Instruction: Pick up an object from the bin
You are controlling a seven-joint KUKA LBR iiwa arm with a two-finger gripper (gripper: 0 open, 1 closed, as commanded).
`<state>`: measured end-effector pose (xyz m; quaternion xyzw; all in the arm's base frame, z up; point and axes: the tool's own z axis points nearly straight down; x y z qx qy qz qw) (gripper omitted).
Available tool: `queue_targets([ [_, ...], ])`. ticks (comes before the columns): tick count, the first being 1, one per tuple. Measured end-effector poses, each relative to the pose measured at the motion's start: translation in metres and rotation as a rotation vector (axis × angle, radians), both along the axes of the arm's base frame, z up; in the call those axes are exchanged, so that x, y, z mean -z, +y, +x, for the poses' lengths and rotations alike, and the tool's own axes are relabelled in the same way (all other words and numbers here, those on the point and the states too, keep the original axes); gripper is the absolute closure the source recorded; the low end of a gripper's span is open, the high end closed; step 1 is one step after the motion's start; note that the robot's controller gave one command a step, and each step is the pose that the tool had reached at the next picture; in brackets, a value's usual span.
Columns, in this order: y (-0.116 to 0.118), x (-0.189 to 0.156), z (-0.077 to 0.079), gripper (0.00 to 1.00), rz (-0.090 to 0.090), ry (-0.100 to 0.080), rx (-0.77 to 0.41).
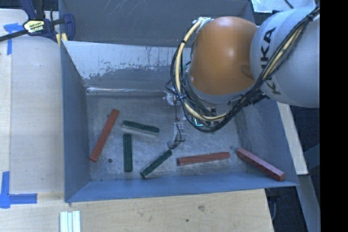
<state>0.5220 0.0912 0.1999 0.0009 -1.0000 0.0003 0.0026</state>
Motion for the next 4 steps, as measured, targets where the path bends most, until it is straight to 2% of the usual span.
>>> queue_targets([
  [1, -0.039, 0.122, -0.010, 0.00, 0.001, -0.010, -0.404],
  [2, 0.031, 0.128, -0.022, 0.00, 0.003, -0.011, -0.392],
  [3, 0.028, 0.129, -0.022, 1.00, 0.002, -0.014, -0.386],
  [4, 0.001, -0.078, -0.010, 1.00, 0.001, -0.017, -0.344],
])
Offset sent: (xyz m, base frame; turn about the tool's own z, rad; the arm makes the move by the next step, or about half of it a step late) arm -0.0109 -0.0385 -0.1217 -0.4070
